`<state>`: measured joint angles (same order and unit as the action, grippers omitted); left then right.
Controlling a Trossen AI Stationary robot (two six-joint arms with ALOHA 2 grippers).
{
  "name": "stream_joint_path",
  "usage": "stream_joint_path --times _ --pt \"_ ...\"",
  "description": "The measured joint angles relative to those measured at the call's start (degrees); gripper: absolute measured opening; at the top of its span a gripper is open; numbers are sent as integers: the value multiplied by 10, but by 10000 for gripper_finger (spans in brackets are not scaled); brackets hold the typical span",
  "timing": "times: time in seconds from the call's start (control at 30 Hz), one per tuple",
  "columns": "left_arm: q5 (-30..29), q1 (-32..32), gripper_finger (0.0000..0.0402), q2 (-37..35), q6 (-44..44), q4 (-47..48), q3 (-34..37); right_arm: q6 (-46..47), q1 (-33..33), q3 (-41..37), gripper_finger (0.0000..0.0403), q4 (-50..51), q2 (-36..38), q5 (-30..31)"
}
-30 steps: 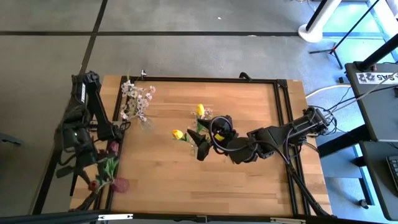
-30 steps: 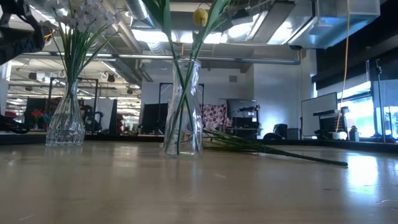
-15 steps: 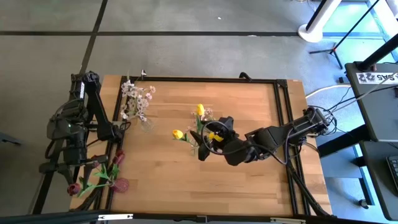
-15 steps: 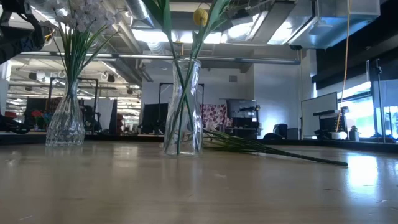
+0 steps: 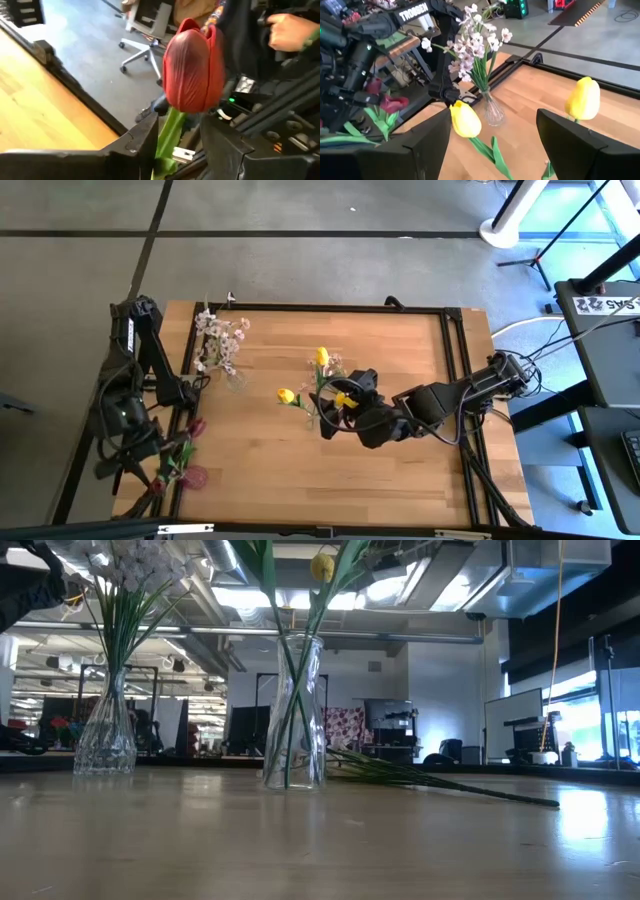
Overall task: Sort flowers into vase by color
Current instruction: Put the dark red flower into the purple vase, then put the white flowers into the left transparent vase
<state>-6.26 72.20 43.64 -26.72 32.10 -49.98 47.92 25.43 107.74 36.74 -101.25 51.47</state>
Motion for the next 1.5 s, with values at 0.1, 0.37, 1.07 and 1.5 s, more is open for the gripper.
stream_joint_path --times 0.1,0.37,1.07,1.5 --pt "34 0 122 -1 2 -6 0 0 0 0 292 10 0 -1" --pt "58 0 7 -4 -16 -47 0 4 -9 0 292 27 0 2" --pt "13 -11 127 -10 -121 121 -85 62 -38 0 292 71 66 -47" --pt "40 -13 31 -1 -199 185 -137 165 -46 0 292 194 65 -25"
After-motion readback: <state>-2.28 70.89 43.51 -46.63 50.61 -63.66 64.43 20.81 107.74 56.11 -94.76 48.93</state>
